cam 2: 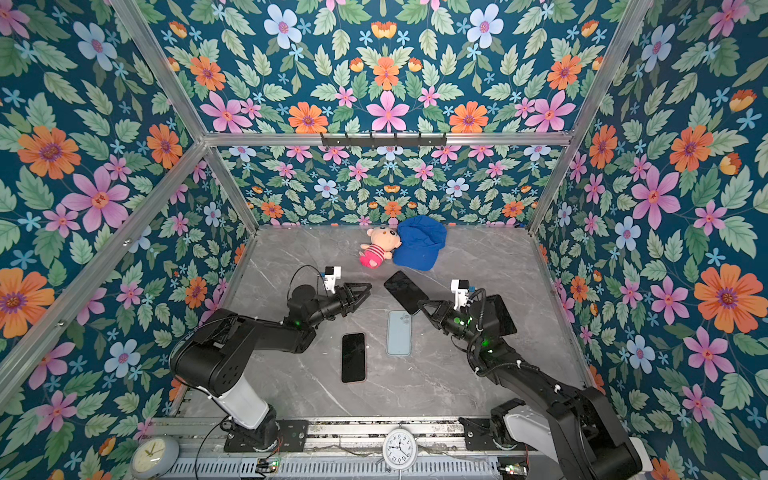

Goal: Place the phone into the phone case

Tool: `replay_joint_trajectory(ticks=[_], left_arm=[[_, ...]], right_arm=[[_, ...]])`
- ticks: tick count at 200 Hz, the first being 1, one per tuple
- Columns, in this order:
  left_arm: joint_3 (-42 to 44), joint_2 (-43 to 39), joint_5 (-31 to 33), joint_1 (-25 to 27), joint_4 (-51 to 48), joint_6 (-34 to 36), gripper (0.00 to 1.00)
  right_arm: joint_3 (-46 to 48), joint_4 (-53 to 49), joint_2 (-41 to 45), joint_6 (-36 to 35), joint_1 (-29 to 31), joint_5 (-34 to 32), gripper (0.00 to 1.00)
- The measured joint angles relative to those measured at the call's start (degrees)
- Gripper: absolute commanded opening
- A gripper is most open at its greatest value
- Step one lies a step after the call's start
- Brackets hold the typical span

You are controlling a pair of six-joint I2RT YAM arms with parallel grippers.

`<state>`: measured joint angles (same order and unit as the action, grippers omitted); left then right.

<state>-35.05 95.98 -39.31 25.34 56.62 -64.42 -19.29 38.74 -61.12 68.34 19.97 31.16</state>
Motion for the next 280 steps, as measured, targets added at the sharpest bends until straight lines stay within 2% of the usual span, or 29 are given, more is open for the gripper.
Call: replay_joint_trajectory(ticks=[29, 50, 72, 96, 131, 164, 188, 237, 280], left_arm=[[-13.27, -0.17, 3.74, 3.30, -30.21, 21.42, 0.53], [-22.25, 1.44, 8.37, 7.69, -47.34, 34.80, 0.54], [-31.41, 6.21, 13.62, 11.72, -60.81, 45.83, 0.56], [-36.37, 9.99, 17.40, 12.94, -70.84, 53.22, 0.60], [-41.88, 13.99, 19.87, 14.25, -78.27, 59.19, 0.63], [-47.01, 19.15, 21.68, 17.73, -82.20, 63.43, 0.61], [-50.14, 22.10, 22.25, 18.45, -84.13, 65.05, 0.57], [-52.76, 26.03, 24.22, 18.25, -83.19, 64.50, 0.40], [-51.98, 25.66, 26.43, 18.29, -82.09, 63.23, 0.24]], right_arm=[[1.36, -6.56, 5.09, -1.55, -5.81, 1.88, 0.00], [2.23, -11.93, 7.93, -2.71, -8.63, 3.26, 0.00], [2.03, -14.75, 8.87, -4.09, -11.10, 5.29, 0.00], [1.75, -16.81, 9.33, -4.57, -12.55, 6.60, 0.00], [1.99, -18.93, 10.78, -5.55, -15.91, 8.74, 0.00], [2.64, -20.00, 12.39, -6.78, -16.50, 9.38, 0.00], [3.19, -20.87, 12.79, -6.97, -17.14, 9.62, 0.00], [3.78, -22.36, 15.02, -7.21, -19.17, 10.86, 0.00], [3.78, -22.99, 14.73, -7.52, -19.39, 11.76, 0.00]])
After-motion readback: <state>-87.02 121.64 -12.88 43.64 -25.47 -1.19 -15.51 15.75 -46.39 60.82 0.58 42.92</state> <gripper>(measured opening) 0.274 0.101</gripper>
